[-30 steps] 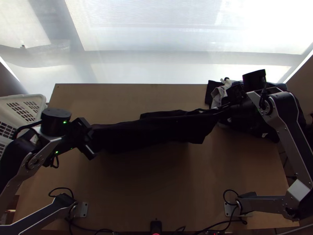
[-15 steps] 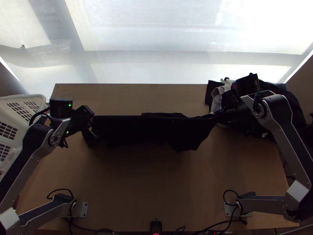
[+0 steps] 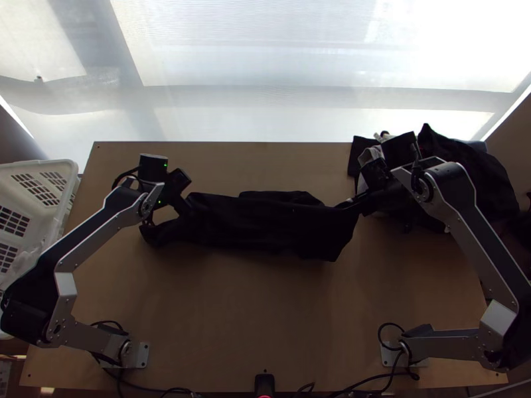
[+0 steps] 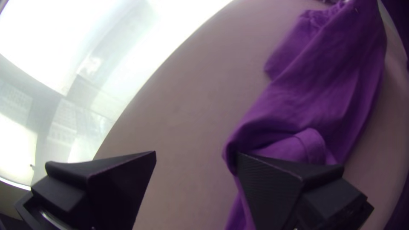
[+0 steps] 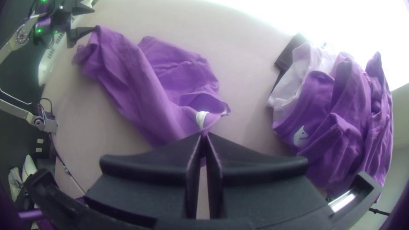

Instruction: Fold the t-shirt

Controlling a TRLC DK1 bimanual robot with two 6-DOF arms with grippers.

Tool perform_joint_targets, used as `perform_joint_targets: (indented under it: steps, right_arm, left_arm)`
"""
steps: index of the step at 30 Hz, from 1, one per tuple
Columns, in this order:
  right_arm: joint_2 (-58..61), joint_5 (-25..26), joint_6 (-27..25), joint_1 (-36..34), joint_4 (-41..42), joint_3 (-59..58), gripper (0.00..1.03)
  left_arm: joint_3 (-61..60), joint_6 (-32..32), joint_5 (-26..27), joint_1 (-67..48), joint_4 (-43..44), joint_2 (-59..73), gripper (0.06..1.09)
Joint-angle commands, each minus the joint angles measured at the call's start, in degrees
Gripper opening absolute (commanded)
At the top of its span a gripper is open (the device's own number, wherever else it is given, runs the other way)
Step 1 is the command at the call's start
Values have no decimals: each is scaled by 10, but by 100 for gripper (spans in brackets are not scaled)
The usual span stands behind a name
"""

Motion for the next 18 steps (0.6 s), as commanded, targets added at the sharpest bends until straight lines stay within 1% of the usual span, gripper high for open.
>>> perform_joint_targets:
  steps: [1,4,8,10,13,15,18]
  right_arm:
    - [1,0,-6,1,4,-16,3]
    - [0,0,-7,1,9,-23,3]
    - [0,0,-6,3,17,-25,3]
    - [2,0,-6,3,19,-25,3]
    - [3,-1,-7,3,23,-32,3]
    - [3,-1,-8,3,25,-33,3]
    - [4,-1,-8,3,26,-33,3]
  left_arm:
    - [49,19,-13,60,4,9,104]
    - [43,57,-13,66,-30,-48,104]
    - [38,76,-13,62,-64,-127,104]
    - [19,114,-13,64,-67,-148,104]
    - [-7,167,-12,92,-71,-137,104]
    - [12,170,-10,103,-84,-118,104]
    - [27,125,0,64,-138,-114,104]
